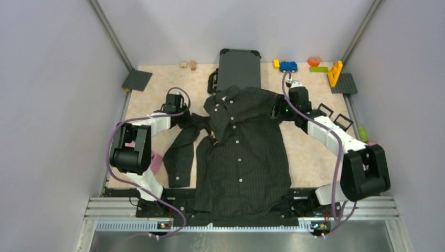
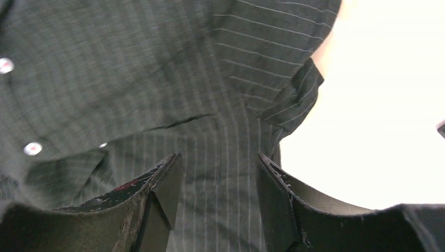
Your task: Pin the brooch onto the clothing
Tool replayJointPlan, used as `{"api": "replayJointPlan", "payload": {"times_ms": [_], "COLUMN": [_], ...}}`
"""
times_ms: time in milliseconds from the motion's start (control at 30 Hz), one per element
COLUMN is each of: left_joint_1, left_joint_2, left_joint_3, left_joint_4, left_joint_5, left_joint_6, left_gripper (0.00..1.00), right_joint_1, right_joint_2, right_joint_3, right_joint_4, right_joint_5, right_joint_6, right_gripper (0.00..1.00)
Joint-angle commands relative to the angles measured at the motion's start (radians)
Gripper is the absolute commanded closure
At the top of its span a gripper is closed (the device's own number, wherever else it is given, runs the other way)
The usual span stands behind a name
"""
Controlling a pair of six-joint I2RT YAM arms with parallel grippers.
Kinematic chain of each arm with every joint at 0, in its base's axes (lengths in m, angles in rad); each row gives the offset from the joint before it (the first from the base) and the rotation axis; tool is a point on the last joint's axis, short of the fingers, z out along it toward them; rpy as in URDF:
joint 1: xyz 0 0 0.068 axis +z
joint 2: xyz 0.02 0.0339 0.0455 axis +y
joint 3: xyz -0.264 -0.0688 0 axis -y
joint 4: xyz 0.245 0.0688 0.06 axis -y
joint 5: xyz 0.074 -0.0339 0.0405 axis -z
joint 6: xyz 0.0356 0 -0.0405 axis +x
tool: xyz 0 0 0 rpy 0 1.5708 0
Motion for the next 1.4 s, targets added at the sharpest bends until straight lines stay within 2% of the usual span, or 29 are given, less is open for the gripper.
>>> {"api": "replayJointPlan", "payload": {"times_ms": [0,167,467,533,733,1000,1333,1367], "left_joint_1": [0.029,0.060,0.110,0.120,0.145,0.237,0.254,0.254], "left_joint_2": [-0.023,-0.085,-0.111,-0.107,-0.130,-0.190,-0.230,-0.235], "left_joint_3": [-0.004,-0.034,-0.052,-0.050,-0.064,-0.102,-0.102,-0.100], "left_joint_4": [0.074,0.090,0.115,0.115,0.120,0.121,0.097,0.098], "left_joint_5": [0.024,-0.012,0.018,0.018,-0.021,-0.067,-0.082,-0.063], "left_joint_6": [-0.026,-0.031,-0.032,-0.031,-0.037,-0.032,0.010,0.020], "left_gripper": [1.00,1.00,1.00,1.00,1.00,1.00,1.00,1.00], "right_joint_1": [-0.093,-0.118,-0.134,-0.137,-0.158,-0.222,-0.253,-0.252], "right_joint_2": [0.116,0.224,0.394,0.415,0.453,0.433,0.396,0.389], "right_joint_3": [0.000,0.042,0.165,0.185,0.226,0.202,0.171,0.173], "right_joint_4": [0.142,0.201,0.178,0.173,0.131,0.093,0.093,0.095], "right_joint_5": [-0.121,-0.130,-0.083,-0.080,-0.030,0.040,0.022,0.005], "right_joint_6": [0.081,0.086,0.057,0.053,0.050,0.083,0.075,0.070], "right_gripper": [0.45,0.45,0.48,0.57,1.00,1.00,1.00,0.96]}}
